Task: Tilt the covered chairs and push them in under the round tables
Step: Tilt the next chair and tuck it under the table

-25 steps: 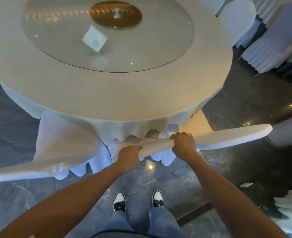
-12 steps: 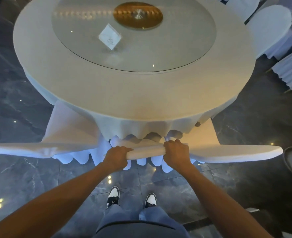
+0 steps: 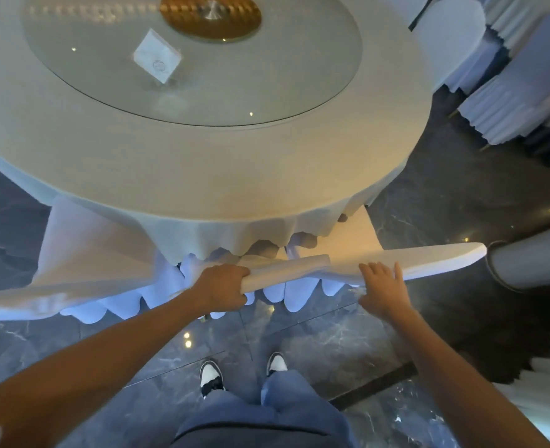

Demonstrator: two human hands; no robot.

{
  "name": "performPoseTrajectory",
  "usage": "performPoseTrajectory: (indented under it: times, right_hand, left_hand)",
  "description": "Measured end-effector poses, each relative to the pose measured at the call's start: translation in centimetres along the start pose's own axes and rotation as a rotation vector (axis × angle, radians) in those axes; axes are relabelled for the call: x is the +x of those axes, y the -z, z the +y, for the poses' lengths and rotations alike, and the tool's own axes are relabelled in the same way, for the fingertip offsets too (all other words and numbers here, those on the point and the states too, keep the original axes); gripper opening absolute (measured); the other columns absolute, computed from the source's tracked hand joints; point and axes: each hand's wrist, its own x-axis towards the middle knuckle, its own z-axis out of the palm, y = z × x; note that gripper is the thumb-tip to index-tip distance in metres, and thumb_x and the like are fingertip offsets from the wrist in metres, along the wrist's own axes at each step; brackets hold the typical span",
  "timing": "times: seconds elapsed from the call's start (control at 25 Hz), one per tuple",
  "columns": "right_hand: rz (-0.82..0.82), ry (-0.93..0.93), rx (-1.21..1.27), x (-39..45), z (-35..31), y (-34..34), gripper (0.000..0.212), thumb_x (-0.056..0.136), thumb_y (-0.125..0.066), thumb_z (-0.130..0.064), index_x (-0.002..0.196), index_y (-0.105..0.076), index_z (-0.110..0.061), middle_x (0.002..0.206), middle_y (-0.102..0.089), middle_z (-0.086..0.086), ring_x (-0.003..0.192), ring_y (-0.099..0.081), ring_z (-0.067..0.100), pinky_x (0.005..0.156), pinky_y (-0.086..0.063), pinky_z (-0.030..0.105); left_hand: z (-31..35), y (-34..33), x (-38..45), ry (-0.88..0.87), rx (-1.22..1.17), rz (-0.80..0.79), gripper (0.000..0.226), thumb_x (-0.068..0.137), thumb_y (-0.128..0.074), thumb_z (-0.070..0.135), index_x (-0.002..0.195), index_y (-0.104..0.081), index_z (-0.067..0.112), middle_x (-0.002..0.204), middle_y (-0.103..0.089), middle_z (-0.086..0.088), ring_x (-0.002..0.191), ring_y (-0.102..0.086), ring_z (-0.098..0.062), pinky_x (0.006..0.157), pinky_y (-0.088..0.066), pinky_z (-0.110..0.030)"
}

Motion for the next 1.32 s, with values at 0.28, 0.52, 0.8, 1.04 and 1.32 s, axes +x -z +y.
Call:
performPoseTrajectory:
  times: [0.28,0.52,0.8,1.04,1.32]
  right_hand:
    - [0.003,-0.117,-0.208,1.8,3.0,0.6,0.033,0.093,-0.057,-0.033,0.125,-0.050,-0.029,0.124,-0.058,-0.003,0.123,-0.046,0.025,0.119,-0.013,0.056]
    - [-0.017,-0.039,-0.251,3.7,4.4,1.1,0.025,0.090,-0.058,-0.034,0.115,-0.058,-0.029,0.112,-0.064,-0.005,0.110,-0.052,0.021,0.106,-0.032,0.042]
    - [-0.068,-0.023,-0.269,3.7,4.3,1.7,0.029,0.089,-0.057,-0.032,0.118,-0.055,-0.028,0.113,-0.062,-0.004,0.109,-0.052,0.021,0.102,-0.035,0.042]
    - [-0.247,0.035,0.115,5.8,-3.6,9.1,0.035,0.088,-0.057,-0.032,0.121,-0.058,-0.019,0.120,-0.063,0.003,0.108,-0.058,0.028,0.098,-0.041,0.046]
    - [0.049,0.502,0.655,2.3,-31.6,14.3,0.050,0.088,-0.068,-0.035,0.133,-0.057,-0.018,0.132,-0.061,0.004,0.111,-0.060,0.020,0.092,-0.048,0.034]
  left_hand:
    - [8.6,-0.2,3.0,-0.057,0.067,0.128,0.055,0.083,-0.062,0.013,0.135,-0.052,0.024,0.119,-0.062,-0.004,0.102,-0.060,-0.026,0.078,-0.043,-0.029]
    - [9.3,-0.7,2.6,0.103,0.117,0.162,0.047,0.084,-0.061,0.008,0.128,-0.058,0.024,0.114,-0.066,-0.006,0.100,-0.062,-0.026,0.076,-0.041,-0.028]
    - [9.6,-1.3,1.5,0.080,0.131,0.147,0.053,0.089,-0.061,0.014,0.138,-0.051,0.029,0.122,-0.065,-0.004,0.104,-0.062,-0.025,0.075,-0.033,-0.023]
    - [4.5,1.0,-2.7,0.099,-0.173,0.115,0.056,0.082,-0.065,0.057,0.133,-0.055,0.037,0.123,-0.063,0.012,0.113,-0.058,-0.015,0.084,-0.041,-0.026]
    - [-18.0,5.0,-13.2,0.321,0.041,0.352,0.071,0.081,-0.064,0.060,0.144,-0.043,0.034,0.143,-0.053,0.008,0.130,-0.049,-0.017,0.108,-0.035,-0.035]
